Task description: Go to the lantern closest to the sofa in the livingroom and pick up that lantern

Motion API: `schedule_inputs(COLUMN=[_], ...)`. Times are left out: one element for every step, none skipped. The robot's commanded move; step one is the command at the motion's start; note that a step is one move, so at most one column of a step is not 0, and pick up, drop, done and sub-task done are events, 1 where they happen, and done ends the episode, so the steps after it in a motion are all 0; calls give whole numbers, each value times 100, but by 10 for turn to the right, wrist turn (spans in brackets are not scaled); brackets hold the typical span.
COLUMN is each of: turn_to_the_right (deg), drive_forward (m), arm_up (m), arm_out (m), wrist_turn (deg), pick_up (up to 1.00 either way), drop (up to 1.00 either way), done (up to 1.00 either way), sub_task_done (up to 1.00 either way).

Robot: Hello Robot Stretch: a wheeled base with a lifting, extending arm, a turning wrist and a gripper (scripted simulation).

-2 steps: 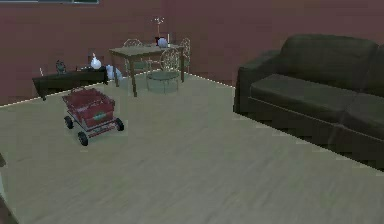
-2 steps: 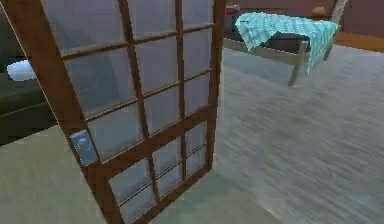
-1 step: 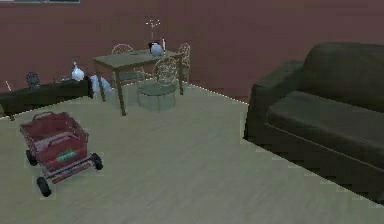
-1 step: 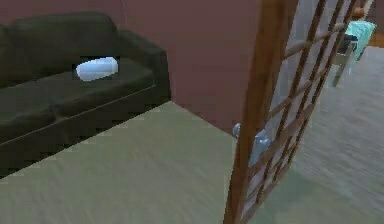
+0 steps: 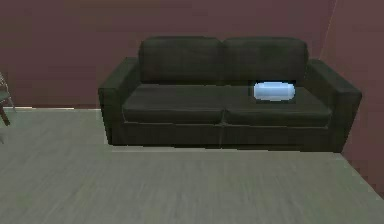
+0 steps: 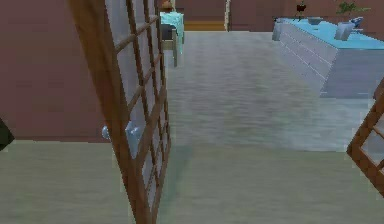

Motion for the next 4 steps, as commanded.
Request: schedule_inputs(turn_to_the_right=[0, 360, 0, -450], drive_forward=[50, 0, 80, 0], arm_up=[0, 0, 0, 0], arm_out=[0, 0, 0, 0], wrist_turn=[0, 0, 0, 0], pick_up=[0, 0, 0, 0], drop=[0, 0, 0, 0], done=[0, 0, 0, 0], sub_task_done=[0, 0, 0, 0])
